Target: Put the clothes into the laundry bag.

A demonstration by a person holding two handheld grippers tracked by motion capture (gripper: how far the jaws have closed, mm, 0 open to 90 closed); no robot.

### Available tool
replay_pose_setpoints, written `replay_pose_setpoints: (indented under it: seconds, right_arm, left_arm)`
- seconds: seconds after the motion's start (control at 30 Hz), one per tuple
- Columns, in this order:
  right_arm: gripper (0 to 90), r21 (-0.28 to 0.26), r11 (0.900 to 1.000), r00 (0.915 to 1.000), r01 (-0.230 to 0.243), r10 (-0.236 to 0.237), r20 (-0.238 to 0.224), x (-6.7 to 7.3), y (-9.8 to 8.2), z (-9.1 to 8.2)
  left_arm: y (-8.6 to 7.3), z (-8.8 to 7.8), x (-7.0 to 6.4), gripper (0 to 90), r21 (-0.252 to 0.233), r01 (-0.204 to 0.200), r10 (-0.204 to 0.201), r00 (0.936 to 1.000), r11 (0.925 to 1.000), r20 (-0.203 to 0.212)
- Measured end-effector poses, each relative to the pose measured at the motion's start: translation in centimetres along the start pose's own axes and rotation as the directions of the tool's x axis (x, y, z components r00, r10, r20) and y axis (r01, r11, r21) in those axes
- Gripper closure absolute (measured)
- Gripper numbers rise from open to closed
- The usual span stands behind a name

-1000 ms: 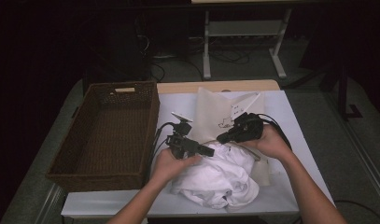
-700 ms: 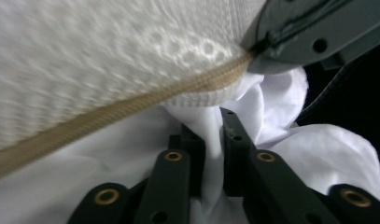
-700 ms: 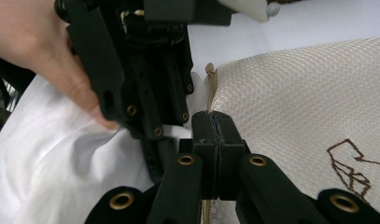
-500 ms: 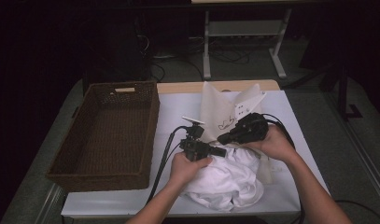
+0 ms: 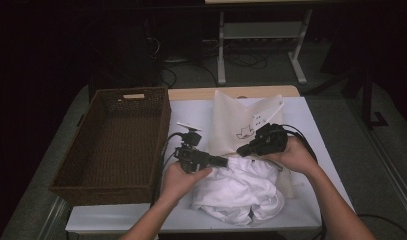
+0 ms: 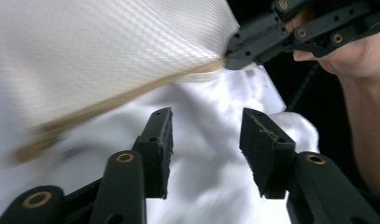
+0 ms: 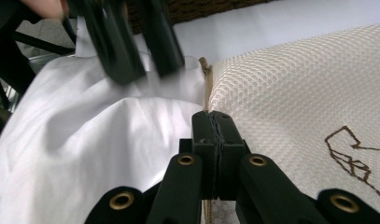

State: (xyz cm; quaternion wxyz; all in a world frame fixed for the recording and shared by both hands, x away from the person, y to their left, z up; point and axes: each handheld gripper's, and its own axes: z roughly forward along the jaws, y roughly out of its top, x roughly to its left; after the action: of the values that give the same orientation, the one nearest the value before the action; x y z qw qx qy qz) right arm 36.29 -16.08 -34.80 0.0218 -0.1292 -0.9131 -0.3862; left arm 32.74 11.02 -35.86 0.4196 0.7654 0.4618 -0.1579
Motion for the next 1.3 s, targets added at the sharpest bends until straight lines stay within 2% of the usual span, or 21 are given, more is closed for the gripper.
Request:
replay_pose_setpoints:
  seconds: [0.03,0.07,0.1,0.13,0.2,0.3,0.37,0.4,0.43,0.5,0.53,0.57,0.63,0.7,0.73,0.83,0.97,1.0,1.1,1.2,1.3]
  right_arm:
    - [88.6,-0.003,1.000,1.0000,0.000,0.000,0.001,0.0,0.1,0.1]
    - [88.6,-0.003,1.000,1.0000,0.000,0.000,0.001,0.0,0.1,0.1]
    - [88.6,-0.008,1.000,1.0000,0.004,-0.004,0.005,0.0,0.2,0.1]
    - [88.6,-0.009,1.000,1.0000,0.005,-0.005,0.005,0.0,0.2,0.1]
    - [88.6,-0.007,1.000,1.0000,0.002,-0.002,0.008,0.0,0.2,0.2]
    - [88.6,-0.007,1.000,1.0000,0.002,-0.002,0.005,0.0,0.2,0.3]
    - [88.6,-0.003,1.000,1.0000,0.004,-0.004,0.006,0.1,0.3,0.4]
    - [88.6,0.000,1.000,1.0000,0.009,-0.009,0.001,0.1,0.3,0.6]
    - [88.6,0.002,1.000,1.0000,0.009,-0.009,0.001,0.1,0.3,0.7]
    - [88.6,-0.001,1.000,0.9999,0.009,-0.009,-0.005,0.2,0.4,0.8]
    - [88.6,-0.003,1.000,0.9999,0.008,-0.008,-0.010,0.2,0.4,0.8]
    - [88.6,-0.003,1.000,0.9999,0.008,-0.008,-0.010,0.2,0.4,0.8]
    - [88.7,0.000,1.000,0.9994,0.024,-0.024,-0.023,0.4,0.7,1.2]
    - [88.7,-0.001,0.999,0.9990,0.034,-0.034,-0.029,0.7,1.0,1.4]
    - [88.7,-0.001,0.999,0.9990,0.034,-0.034,-0.029,0.7,1.0,1.4]
    - [88.7,-0.024,0.999,0.9979,0.047,-0.048,-0.043,1.3,1.4,0.8]
    - [88.7,-0.029,0.999,0.9987,0.043,-0.043,-0.027,1.2,1.2,0.0]
    - [88.7,-0.009,1.000,0.9995,0.029,-0.029,-0.014,0.9,0.7,-0.2]
    - [88.7,0.004,1.000,0.9998,0.016,-0.016,-0.009,0.6,0.1,-0.2]
    - [88.7,-0.001,1.000,0.9999,0.015,-0.015,-0.004,0.6,0.1,-0.2]
    - [88.6,0.003,1.000,0.9999,0.016,-0.016,0.000,0.6,0.2,-0.2]
  left_arm:
    - [-0.2,-0.7,0.6,47.1,-0.003,0.007,-0.008,0.9994,1.0000,-0.035]
    - [-0.2,-0.7,0.6,45.5,-0.003,0.007,-0.008,0.9994,1.0000,-0.035]
    - [-0.4,-0.5,1.3,44.1,0.040,0.028,-0.026,0.9986,0.9988,-0.045]
    - [-0.4,-0.5,1.3,42.6,0.040,0.028,-0.026,0.9986,0.9988,-0.045]
    - [-1.0,0.8,2.3,42.2,0.075,0.070,-0.070,0.9975,0.9947,-0.014]
    - [-1.1,1.9,2.7,42.0,0.090,0.080,-0.079,0.9967,0.9927,-0.018]
    - [-1.2,2.9,3.1,49.9,0.097,0.081,-0.080,0.9967,0.9920,-0.018]
    - [-1.4,3.4,3.1,71.4,0.069,0.069,-0.068,0.9976,0.9952,-0.013]
    - [-1.6,3.5,2.9,78.4,0.060,0.054,-0.053,0.9985,0.9967,-0.015]
    - [-1.7,3.6,2.5,83.6,0.063,0.034,-0.034,0.9994,0.9974,-0.009]
    - [-1.7,3.8,1.8,83.9,0.079,0.009,-0.012,0.9992,0.9969,0.039]
    - [-1.7,3.8,1.8,84.1,0.079,0.009,-0.012,0.9992,0.9969,0.039]
    - [-1.5,4.0,1.0,84.2,0.088,-0.016,0.010,0.9977,0.9960,0.067]
    - [-0.9,4.5,0.2,84.2,0.077,-0.035,0.033,0.9989,0.9964,0.032]
    - [-0.9,4.5,0.2,84.2,0.077,-0.035,0.033,0.9989,0.9964,0.032]
    - [-0.2,4.8,1.3,84.4,-0.012,0.022,-0.022,0.9997,0.9997,0.004]
    - [0.0,5.0,1.9,82.9,-0.009,0.045,-0.045,0.9988,0.9989,0.019]
    - [-0.1,4.5,1.8,77.7,0.009,0.027,-0.027,0.9995,0.9996,0.014]
    - [-0.2,3.7,1.6,60.9,0.023,0.021,-0.021,0.9997,0.9995,0.012]
    - [-0.4,2.1,1.3,55.1,0.036,0.016,-0.017,0.9994,0.9992,0.030]
    - [-0.8,0.2,0.9,54.0,0.037,-0.013,0.013,0.9999,0.9992,0.004]
